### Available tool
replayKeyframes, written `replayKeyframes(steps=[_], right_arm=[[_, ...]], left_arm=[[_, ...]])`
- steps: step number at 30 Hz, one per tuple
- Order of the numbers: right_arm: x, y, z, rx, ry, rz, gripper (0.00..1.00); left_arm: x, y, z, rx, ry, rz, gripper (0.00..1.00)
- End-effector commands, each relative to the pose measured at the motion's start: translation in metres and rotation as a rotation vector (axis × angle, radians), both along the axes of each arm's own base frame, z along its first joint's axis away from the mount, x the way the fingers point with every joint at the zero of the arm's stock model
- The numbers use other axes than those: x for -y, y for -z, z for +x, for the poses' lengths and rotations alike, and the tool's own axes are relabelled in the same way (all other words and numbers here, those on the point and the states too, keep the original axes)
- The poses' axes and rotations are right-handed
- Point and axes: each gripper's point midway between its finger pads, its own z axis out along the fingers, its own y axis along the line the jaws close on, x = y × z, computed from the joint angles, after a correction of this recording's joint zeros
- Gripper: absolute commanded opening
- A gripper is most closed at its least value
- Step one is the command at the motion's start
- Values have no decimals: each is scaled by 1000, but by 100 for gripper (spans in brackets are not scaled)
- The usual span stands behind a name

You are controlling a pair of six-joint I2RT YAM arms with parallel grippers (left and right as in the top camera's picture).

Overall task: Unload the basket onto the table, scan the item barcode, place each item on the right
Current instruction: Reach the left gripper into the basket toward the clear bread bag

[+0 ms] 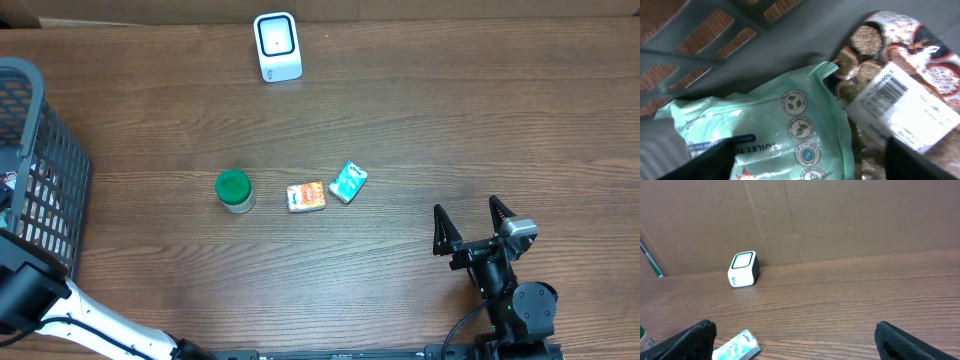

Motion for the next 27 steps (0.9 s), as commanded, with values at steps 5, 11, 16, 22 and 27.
replayKeyframes(steps=[5, 11, 16, 22, 27], right_arm=[[0, 2, 0, 4, 5, -1, 100], [0, 2, 0, 4, 5, -1, 100], [0, 2, 0, 4, 5, -1, 100], [0, 2, 0, 4, 5, -1, 100], [0, 2, 0, 4, 5, -1, 100]], left_arm=[[13, 51, -19, -123, 16, -99, 44], [24, 52, -27, -152, 10, -141, 4], [32, 40, -31, -159, -56, -165, 4], [33, 23, -39, -170, -142, -149, 5], [30, 23, -47, -214, -152, -125, 37]])
